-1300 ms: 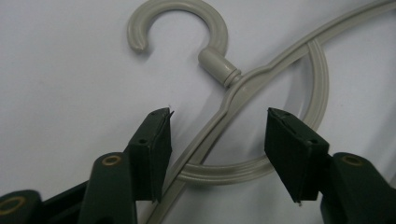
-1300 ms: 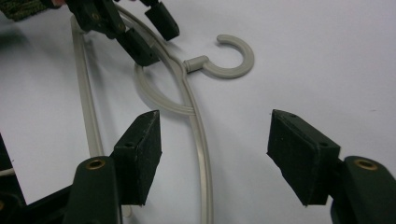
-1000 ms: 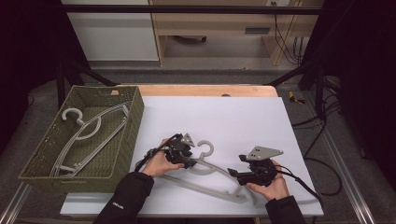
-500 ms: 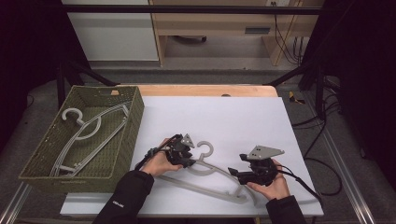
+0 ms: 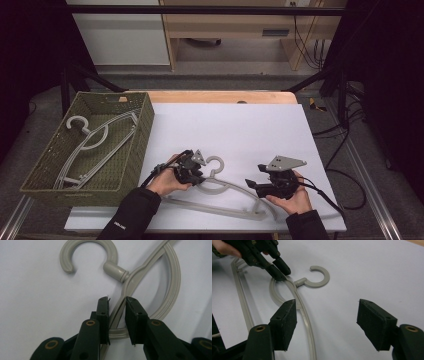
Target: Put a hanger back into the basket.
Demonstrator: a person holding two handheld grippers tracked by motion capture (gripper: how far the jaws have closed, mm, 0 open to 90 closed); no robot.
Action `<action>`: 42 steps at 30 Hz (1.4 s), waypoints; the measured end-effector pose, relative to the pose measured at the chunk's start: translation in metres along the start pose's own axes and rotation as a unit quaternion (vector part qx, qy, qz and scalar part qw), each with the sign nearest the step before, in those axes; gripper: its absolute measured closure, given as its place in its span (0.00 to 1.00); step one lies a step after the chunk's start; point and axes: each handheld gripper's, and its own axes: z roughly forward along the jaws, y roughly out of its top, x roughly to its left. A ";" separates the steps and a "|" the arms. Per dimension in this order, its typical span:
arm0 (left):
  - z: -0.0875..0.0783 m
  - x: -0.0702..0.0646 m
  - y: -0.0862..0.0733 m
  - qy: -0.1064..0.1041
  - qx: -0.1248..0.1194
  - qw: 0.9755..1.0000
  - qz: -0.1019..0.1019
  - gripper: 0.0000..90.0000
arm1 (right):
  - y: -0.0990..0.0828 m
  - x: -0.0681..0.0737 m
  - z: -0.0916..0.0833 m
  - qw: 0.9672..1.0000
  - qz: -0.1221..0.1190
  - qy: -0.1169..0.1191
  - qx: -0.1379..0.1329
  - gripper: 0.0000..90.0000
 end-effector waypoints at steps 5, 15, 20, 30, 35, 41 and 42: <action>0.004 0.003 0.000 -0.017 -0.008 1.000 -0.004 0.76 | 0.000 0.000 0.002 1.000 -0.001 0.002 0.003 0.36; 0.005 -0.004 0.000 0.003 -0.008 1.000 0.002 0.78 | 0.000 0.001 0.002 1.000 -0.002 0.002 0.002 0.36; -0.001 -0.008 -0.002 -0.010 0.007 1.000 -0.006 0.82 | 0.000 0.001 0.001 1.000 -0.003 0.000 0.002 0.36; -0.010 -0.019 -0.016 -0.005 -0.001 1.000 -0.008 0.85 | 0.001 0.000 -0.003 1.000 -0.003 -0.001 -0.004 0.36; -0.003 -0.021 -0.015 -0.013 -0.018 1.000 -0.001 0.81 | 0.002 0.000 -0.003 1.000 -0.004 -0.002 -0.005 0.36; 0.002 -0.028 -0.003 0.000 -0.003 1.000 0.026 0.81 | 0.002 0.001 -0.003 1.000 -0.005 -0.002 -0.005 0.36; 0.002 -0.028 -0.002 -0.001 0.002 1.000 0.026 0.81 | 0.002 0.000 -0.003 1.000 -0.006 -0.001 -0.005 0.36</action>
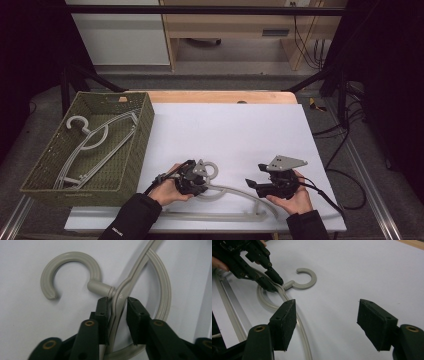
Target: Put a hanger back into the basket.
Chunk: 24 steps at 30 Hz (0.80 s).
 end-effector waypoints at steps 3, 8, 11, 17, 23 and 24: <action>-0.001 -0.002 0.004 0.007 0.013 1.000 0.004 0.83 | 0.000 0.000 -0.002 1.000 0.000 -0.001 -0.003 0.36; -0.012 0.002 0.005 0.028 -0.025 0.998 -0.056 1.00 | 0.001 -0.001 -0.004 1.000 0.002 -0.003 -0.005 0.36; -0.012 0.002 0.006 0.036 -0.006 0.999 -0.022 1.00 | 0.001 -0.001 -0.003 1.000 0.001 -0.001 -0.004 0.36; -0.015 0.001 0.005 0.013 -0.053 0.999 -0.001 0.78 | 0.001 -0.001 -0.004 1.000 0.002 -0.002 -0.005 0.36; -0.001 0.002 0.006 -0.009 -0.017 1.000 0.009 0.68 | 0.001 -0.001 -0.004 1.000 0.002 -0.002 -0.005 0.36; 0.000 0.001 0.006 -0.001 -0.009 1.000 0.014 0.69 | 0.001 -0.001 -0.005 1.000 0.002 -0.002 -0.005 0.36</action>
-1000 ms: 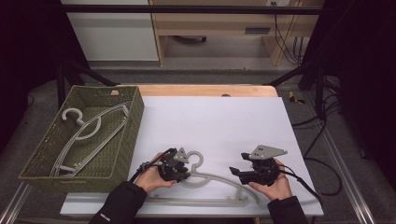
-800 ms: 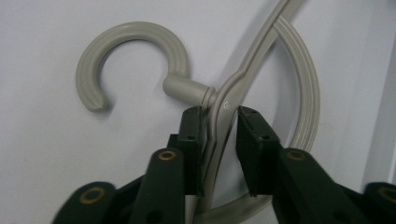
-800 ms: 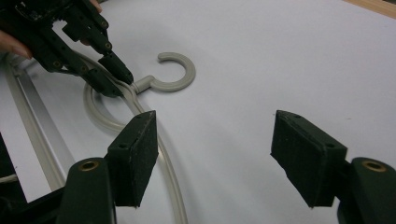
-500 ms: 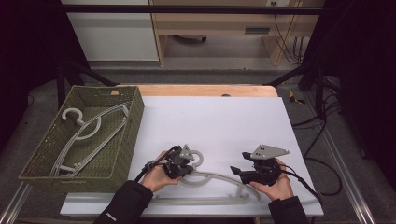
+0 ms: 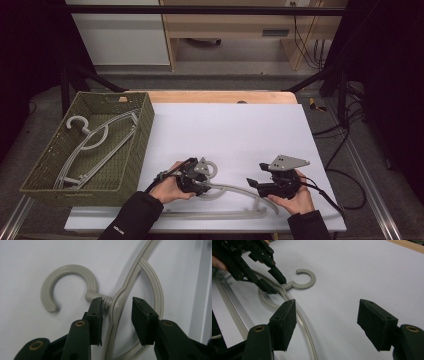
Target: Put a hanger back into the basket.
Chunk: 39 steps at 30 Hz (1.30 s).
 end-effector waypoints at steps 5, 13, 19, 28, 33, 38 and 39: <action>0.001 0.004 -0.003 0.000 0.018 1.000 -0.009 0.72 | 0.000 0.000 0.000 1.000 -0.002 0.000 -0.001 0.36; 0.002 -0.001 0.005 0.025 0.043 0.998 -0.035 0.88 | 0.000 0.000 0.000 1.000 -0.002 -0.001 -0.002 0.36; 0.004 0.003 0.005 0.034 0.028 0.997 -0.067 0.89 | 0.001 0.000 -0.001 1.000 -0.002 -0.001 -0.003 0.36; 0.000 0.006 0.000 0.021 0.036 0.997 -0.068 0.79 | 0.001 -0.001 -0.003 1.000 0.001 -0.002 -0.004 0.36; 0.000 0.006 0.000 0.021 0.036 0.997 -0.069 0.77 | 0.001 -0.001 -0.003 1.000 0.000 -0.002 -0.004 0.36; 0.001 0.002 0.003 0.030 0.045 0.996 -0.072 0.89 | 0.001 -0.001 -0.003 1.000 0.001 -0.002 -0.004 0.35; 0.002 0.001 0.004 0.032 0.047 0.995 -0.077 0.90 | 0.001 -0.001 -0.003 1.000 0.001 -0.002 -0.004 0.35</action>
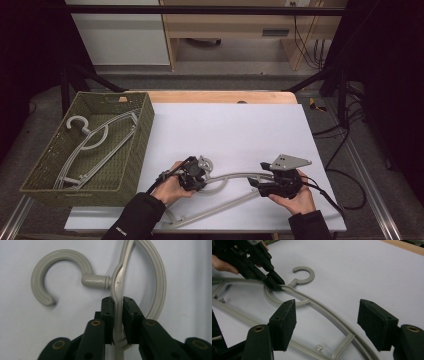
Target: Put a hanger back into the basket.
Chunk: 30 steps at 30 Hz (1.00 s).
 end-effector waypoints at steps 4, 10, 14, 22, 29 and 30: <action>0.000 -0.003 0.003 0.009 0.009 1.000 0.000 0.91 | 0.000 0.000 -0.001 1.000 0.003 -0.001 0.000 0.35; -0.003 -0.001 -0.002 0.001 -0.003 1.000 -0.024 0.92 | 0.000 0.000 -0.002 1.000 0.003 -0.002 0.000 0.35; -0.009 0.000 -0.006 0.002 -0.017 0.999 -0.036 0.92 | 0.000 -0.001 -0.004 1.000 0.003 -0.003 -0.003 0.35; -0.031 0.007 -0.013 -0.001 -0.060 0.996 -0.069 0.92 | 0.001 -0.003 -0.012 1.000 0.009 -0.008 -0.014 0.35; -0.049 0.010 -0.012 0.019 -0.073 0.995 -0.073 0.92 | 0.001 -0.006 -0.020 1.000 0.013 -0.011 -0.025 0.35; -0.053 0.011 -0.011 0.021 -0.075 0.994 -0.073 0.92 | 0.002 -0.007 -0.021 0.999 0.013 -0.012 -0.027 0.35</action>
